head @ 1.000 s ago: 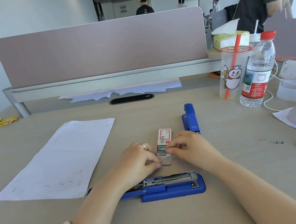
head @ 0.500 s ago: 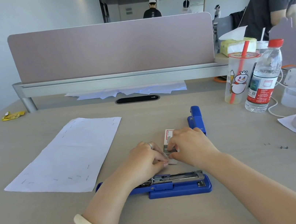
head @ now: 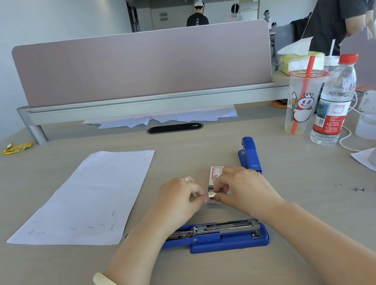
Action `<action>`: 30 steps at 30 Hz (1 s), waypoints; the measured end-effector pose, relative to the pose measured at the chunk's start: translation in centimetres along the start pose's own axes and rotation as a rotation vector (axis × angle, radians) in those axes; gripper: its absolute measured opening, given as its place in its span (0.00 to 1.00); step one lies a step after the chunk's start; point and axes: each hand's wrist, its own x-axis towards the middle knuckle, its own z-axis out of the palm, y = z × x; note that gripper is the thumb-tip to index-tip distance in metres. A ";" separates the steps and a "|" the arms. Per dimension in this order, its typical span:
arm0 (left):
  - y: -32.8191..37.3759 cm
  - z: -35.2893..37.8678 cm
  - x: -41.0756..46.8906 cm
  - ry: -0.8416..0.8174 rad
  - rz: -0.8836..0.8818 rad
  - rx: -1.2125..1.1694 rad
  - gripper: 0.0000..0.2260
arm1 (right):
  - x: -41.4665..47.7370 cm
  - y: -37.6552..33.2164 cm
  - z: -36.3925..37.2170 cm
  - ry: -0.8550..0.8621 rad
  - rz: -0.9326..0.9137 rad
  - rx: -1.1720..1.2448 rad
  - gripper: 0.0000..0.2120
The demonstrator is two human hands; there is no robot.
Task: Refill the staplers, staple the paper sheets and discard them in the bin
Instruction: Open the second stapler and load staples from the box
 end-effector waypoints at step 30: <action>1.7 0.2 0.8 0.186 0.029 0.127 0.05 | -1.6 2.8 -1.8 0.058 0.075 0.319 0.10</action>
